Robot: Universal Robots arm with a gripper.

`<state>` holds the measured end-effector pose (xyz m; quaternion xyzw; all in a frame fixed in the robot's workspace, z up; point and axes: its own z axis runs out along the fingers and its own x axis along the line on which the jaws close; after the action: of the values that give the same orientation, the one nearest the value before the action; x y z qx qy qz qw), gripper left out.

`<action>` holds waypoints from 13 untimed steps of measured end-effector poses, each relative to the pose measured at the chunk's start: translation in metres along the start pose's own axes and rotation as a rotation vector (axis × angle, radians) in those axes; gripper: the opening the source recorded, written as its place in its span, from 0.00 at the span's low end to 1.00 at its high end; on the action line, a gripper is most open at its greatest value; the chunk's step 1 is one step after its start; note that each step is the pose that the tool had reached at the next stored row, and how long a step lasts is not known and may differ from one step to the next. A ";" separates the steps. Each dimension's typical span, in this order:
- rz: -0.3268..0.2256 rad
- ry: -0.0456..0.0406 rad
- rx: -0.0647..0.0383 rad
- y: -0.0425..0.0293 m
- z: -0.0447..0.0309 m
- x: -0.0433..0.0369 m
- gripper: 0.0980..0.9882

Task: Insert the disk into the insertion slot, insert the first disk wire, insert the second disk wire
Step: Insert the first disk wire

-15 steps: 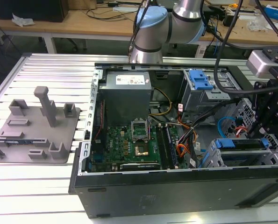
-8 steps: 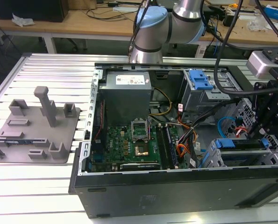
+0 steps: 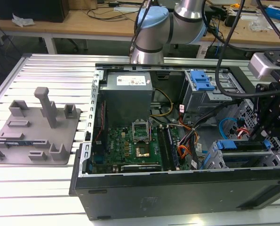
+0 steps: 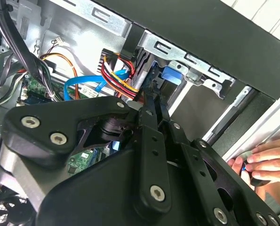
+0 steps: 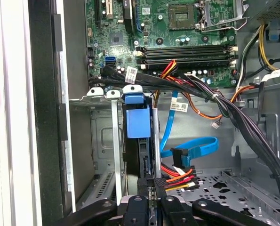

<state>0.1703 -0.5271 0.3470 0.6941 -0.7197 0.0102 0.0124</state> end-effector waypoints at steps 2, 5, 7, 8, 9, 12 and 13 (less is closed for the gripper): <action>0.000 0.0000 0.000 0.0001 0.0003 0.0000 0.07; 0.000 0.0000 0.000 0.0002 0.0014 0.0000 0.07; 0.000 0.0000 0.000 0.0003 0.0023 0.0000 0.07; 0.000 0.0000 0.000 0.0002 0.0026 0.0000 0.07; 0.000 0.0000 0.000 0.0003 0.0028 0.0000 0.07; 0.000 0.0000 0.000 0.0003 0.0041 0.0000 0.07; 0.000 0.0001 0.000 0.0002 0.0044 0.0000 0.07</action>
<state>0.1701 -0.5272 0.3426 0.6940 -0.7198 0.0102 0.0124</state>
